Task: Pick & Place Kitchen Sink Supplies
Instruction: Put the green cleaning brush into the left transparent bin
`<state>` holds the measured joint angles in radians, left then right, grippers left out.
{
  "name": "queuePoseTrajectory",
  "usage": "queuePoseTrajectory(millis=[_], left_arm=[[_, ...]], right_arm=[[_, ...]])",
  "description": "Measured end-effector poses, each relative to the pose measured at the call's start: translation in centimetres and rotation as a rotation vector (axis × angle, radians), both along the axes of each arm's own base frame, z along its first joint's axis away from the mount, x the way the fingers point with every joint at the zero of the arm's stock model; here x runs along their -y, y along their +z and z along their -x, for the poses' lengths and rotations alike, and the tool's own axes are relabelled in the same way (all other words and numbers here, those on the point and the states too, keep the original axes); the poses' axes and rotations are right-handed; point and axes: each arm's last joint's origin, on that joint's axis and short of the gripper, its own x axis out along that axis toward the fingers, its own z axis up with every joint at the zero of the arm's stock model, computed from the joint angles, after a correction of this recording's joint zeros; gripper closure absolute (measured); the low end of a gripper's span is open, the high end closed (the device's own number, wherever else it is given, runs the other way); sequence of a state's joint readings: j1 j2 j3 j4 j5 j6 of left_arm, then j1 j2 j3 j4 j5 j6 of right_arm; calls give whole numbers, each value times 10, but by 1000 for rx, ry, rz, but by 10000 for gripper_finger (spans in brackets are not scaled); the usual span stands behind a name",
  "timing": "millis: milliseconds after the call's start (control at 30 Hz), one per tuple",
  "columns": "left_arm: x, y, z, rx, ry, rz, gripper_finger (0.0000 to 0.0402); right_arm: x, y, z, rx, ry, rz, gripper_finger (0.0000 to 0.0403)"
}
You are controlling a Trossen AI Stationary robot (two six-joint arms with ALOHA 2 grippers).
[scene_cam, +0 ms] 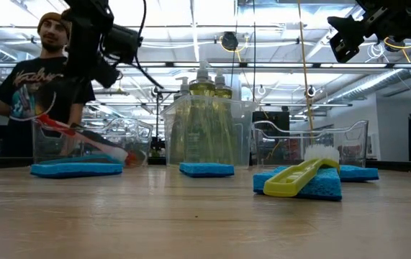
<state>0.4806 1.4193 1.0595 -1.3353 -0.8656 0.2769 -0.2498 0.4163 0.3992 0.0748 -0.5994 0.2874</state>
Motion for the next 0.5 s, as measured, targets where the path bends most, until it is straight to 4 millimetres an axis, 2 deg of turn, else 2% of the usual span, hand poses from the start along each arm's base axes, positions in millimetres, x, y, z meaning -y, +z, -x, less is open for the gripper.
queuePoseTrajectory(millis=[233,300,400,500], left_arm=[[13,32,0,38,77,-41,88],[17,40,-2,110,109,-61,85],[27,52,-3,285,166,9,80],[37,56,-2,412,271,77,78]], right_arm=[[0,0,0,0,0,0,193],[0,0,0,0,0,0,193],[0,0,0,0,0,0,193],[0,0,0,4,0,1,193]])
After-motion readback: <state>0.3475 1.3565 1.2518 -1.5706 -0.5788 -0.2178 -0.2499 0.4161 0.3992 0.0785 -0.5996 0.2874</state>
